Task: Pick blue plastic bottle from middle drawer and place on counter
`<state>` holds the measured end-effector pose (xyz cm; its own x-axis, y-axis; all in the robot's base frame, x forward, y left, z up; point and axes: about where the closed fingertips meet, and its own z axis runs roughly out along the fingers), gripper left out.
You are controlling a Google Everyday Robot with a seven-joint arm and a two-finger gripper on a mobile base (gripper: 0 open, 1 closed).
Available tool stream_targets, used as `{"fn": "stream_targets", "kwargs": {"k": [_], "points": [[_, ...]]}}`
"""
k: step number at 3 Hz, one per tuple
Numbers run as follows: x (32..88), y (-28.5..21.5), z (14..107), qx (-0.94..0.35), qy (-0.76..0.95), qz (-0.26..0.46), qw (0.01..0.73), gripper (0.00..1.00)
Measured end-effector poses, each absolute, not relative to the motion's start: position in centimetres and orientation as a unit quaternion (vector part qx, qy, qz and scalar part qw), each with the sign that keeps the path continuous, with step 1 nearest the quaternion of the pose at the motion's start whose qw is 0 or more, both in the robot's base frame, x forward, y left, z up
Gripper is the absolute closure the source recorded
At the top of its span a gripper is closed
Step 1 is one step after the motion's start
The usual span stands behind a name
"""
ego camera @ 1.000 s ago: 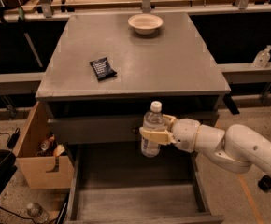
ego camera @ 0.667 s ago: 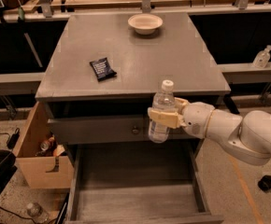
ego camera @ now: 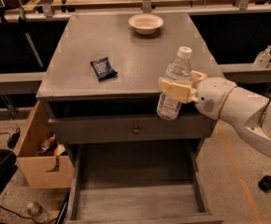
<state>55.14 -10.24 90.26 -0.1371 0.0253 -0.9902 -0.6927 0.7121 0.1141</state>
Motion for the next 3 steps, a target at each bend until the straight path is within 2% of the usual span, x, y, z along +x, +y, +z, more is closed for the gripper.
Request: {"fn": "stream_targets", "kwargs": {"k": [2, 3], "points": [[59.1, -9.9, 95.3, -0.27, 0.67, 0.217, 0.656, 1.0], [63.0, -9.6, 94.4, -0.297, 0.675, 0.192, 0.648, 1.0]]}}
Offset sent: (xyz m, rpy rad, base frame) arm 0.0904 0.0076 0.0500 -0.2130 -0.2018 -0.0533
